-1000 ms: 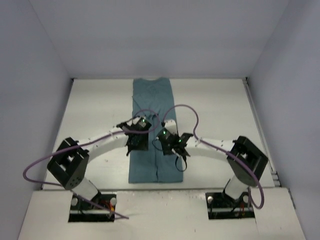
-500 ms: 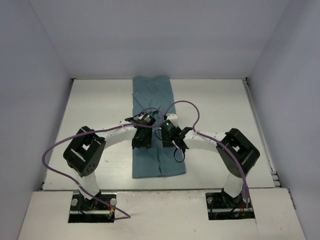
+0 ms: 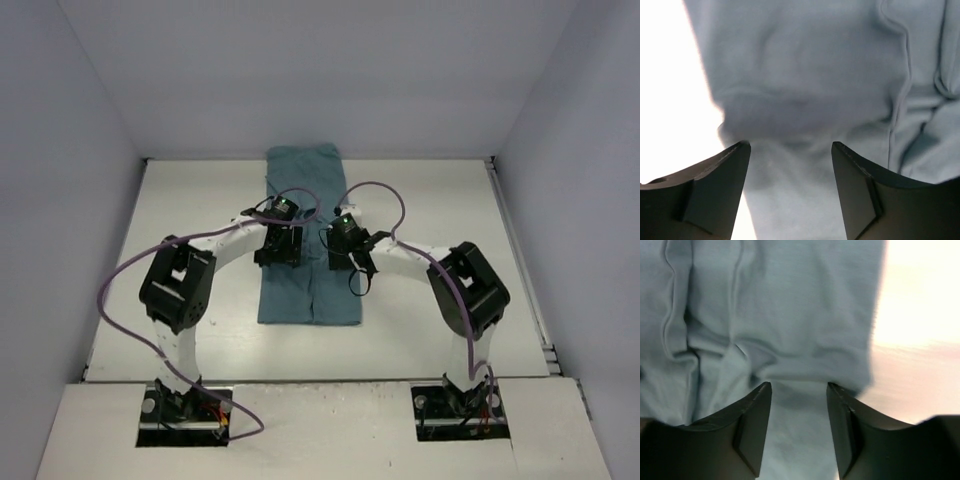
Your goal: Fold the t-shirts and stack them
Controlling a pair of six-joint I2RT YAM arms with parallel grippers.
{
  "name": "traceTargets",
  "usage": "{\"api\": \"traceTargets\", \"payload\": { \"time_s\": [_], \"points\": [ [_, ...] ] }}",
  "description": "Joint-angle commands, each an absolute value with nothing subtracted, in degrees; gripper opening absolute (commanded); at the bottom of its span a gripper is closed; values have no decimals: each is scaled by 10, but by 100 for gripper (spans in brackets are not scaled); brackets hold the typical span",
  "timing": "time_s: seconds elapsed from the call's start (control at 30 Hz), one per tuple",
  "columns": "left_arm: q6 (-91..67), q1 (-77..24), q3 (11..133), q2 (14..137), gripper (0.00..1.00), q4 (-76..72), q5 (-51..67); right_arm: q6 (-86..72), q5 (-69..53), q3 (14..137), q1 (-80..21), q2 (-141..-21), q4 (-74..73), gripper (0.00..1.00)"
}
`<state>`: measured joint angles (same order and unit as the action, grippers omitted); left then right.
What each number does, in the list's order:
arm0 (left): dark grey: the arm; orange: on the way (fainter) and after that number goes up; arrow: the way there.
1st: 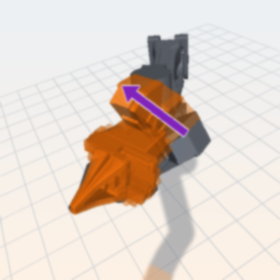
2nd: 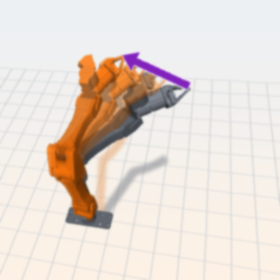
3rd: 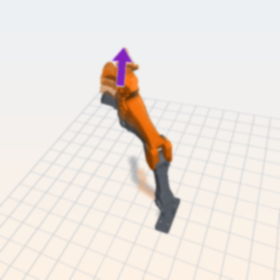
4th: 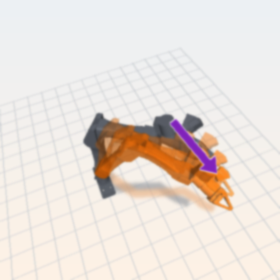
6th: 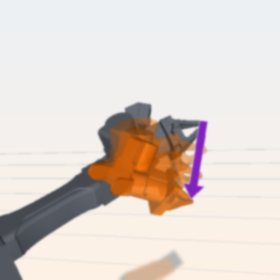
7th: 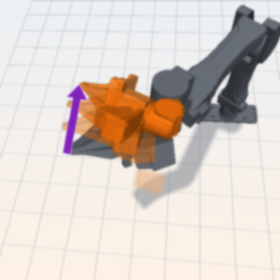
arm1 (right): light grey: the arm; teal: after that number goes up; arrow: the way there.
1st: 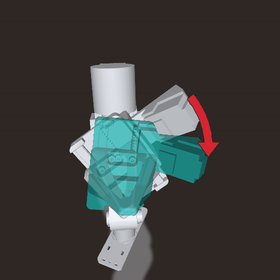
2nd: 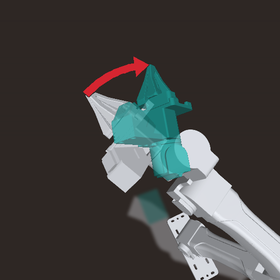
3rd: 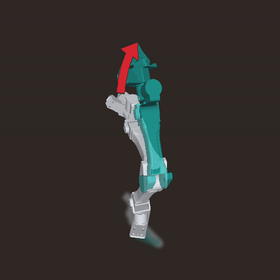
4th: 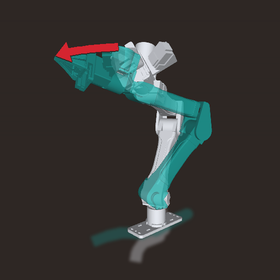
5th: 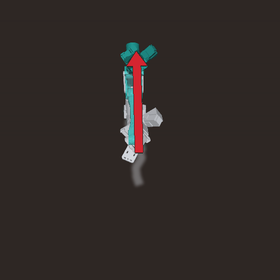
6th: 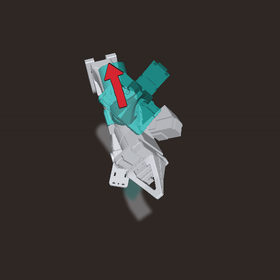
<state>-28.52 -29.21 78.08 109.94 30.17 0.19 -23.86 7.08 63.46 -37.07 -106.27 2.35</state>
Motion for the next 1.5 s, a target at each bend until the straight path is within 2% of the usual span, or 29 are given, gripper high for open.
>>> {"api": "traceTargets", "payload": {
  "time_s": [0.0,0.17,0.43,0.5,0.63,0.83,1.2,1.33,1.47],
  "points": [
    [-278,-293,798,957,67,345,0,-226,77,628,-354,-922,-28,48],
    [-341,-286,705,796,69,389,36,-266,60,545,-346,-799,-68,52],
    [-419,-292,513,712,69,385,94,-379,-17,393,-351,-671,-84,53],
    [-427,-292,479,705,69,372,109,-409,-25,359,-353,-656,-83,58],
    [-436,-288,438,725,68,344,118,-432,-29,316,-358,-648,-73,64],
    [-438,-273,418,756,65,298,128,-449,-68,292,-369,-678,-24,63],
    [-436,-266,403,805,62,244,147,-485,-65,291,-416,-750,17,61],
    [-433,-267,400,822,58,234,157,-497,-62,296,-436,-776,19,60],
    [-434,-267,395,826,44,224,161,-515,-56,290,-449,-783,19,56]
  ]
}}
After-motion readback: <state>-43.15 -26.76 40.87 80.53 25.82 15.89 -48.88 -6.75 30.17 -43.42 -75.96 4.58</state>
